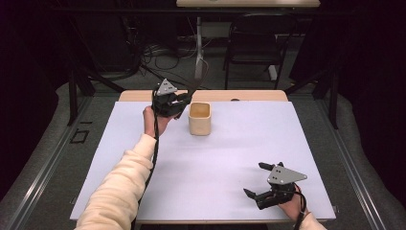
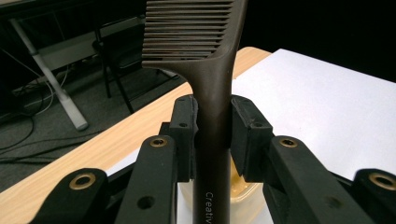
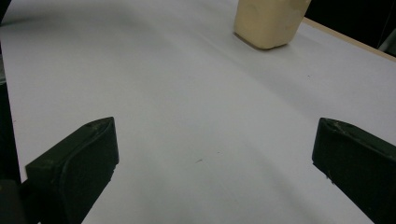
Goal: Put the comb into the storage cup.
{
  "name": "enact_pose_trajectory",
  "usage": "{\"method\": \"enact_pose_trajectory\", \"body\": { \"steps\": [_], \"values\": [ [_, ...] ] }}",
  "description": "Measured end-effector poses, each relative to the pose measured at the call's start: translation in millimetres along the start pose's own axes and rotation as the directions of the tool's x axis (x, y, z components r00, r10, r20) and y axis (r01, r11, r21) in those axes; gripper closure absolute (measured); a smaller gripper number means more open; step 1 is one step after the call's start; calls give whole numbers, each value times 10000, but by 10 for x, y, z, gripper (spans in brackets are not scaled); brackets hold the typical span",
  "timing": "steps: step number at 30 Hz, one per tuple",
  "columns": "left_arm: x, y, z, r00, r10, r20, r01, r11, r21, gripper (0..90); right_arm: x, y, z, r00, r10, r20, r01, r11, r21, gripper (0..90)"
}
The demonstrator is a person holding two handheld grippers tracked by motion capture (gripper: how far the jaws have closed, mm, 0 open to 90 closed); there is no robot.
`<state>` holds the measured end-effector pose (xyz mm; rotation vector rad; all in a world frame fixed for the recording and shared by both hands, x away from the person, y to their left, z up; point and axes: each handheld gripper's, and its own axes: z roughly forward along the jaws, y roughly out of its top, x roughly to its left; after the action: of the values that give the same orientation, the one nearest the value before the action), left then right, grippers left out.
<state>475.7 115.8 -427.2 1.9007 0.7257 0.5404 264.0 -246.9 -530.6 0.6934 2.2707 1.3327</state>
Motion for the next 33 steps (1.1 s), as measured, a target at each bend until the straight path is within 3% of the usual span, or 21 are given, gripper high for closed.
{"method": "enact_pose_trajectory", "body": {
  "steps": [11,33],
  "values": [
    [-50,125,69,9994,334,8,-334,9992,-227,720,0,-1,0,10000,20,0,-20,10000,6,0],
    [-109,172,296,9993,344,148,-327,9944,-1001,720,7,-4,5,10000,32,-56,-32,10000,61,0]
  ]
}}
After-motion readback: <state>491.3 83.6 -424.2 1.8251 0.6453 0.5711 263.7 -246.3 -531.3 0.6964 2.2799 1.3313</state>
